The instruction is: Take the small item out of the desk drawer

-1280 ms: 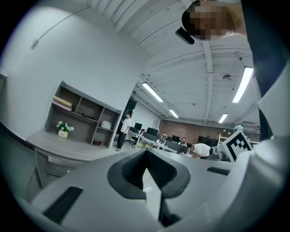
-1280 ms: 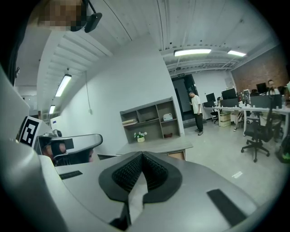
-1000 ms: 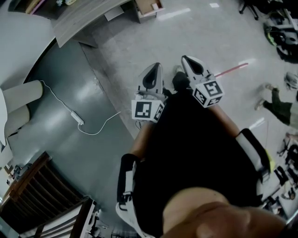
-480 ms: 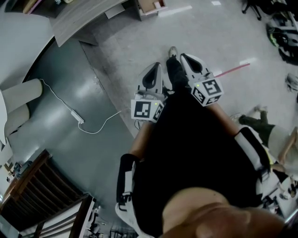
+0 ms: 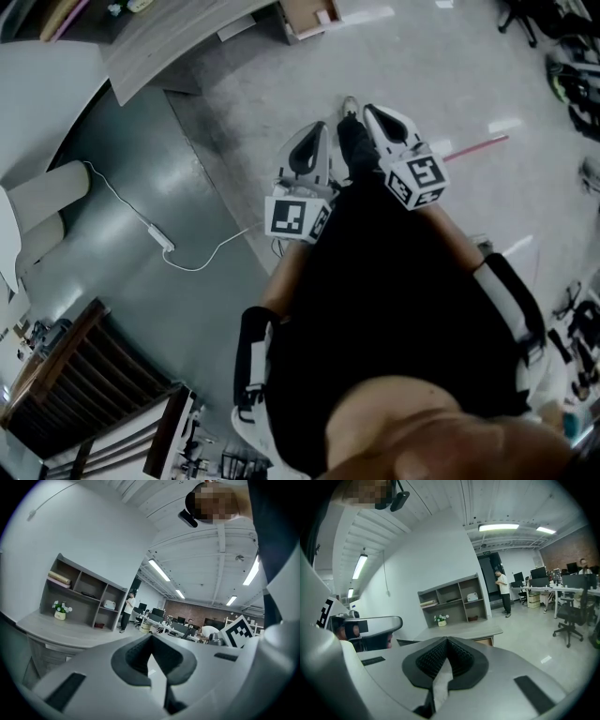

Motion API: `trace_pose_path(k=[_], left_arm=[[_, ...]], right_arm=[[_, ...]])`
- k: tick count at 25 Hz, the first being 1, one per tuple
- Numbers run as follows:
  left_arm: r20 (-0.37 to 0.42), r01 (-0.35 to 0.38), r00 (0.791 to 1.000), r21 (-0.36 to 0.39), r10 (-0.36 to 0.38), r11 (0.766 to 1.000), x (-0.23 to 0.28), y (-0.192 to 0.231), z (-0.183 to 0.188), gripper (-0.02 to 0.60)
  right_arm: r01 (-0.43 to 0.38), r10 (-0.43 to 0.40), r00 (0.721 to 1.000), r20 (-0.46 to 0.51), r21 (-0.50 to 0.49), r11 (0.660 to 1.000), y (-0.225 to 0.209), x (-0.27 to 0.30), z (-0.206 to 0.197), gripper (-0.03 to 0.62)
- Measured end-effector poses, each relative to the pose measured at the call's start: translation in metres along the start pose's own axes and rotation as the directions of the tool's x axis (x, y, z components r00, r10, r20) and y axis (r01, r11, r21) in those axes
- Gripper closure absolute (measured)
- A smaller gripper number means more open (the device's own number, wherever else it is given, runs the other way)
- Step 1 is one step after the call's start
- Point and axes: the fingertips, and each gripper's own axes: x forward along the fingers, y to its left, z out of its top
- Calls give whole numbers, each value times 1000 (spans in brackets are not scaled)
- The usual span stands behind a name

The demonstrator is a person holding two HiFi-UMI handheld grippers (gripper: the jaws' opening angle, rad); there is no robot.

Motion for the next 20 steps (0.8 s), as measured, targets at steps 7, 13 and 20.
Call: trace_pose_path(k=[7,13,20], left_arm=[[-21,-26,999,-9,26,1000,74,29,19,583],[-42,-65,997,-14,65,998,140,46,35,583],[-55,-101,993,-3,101,995,204,62,49,583]], right_arm=[[-14,14,1000,-20,1,1000,-53,55,30,595],[-46,46,998,-34,-7,999,-102,102,59,595],[-63,62,996,-64,-13,998,-155,146,78,596]])
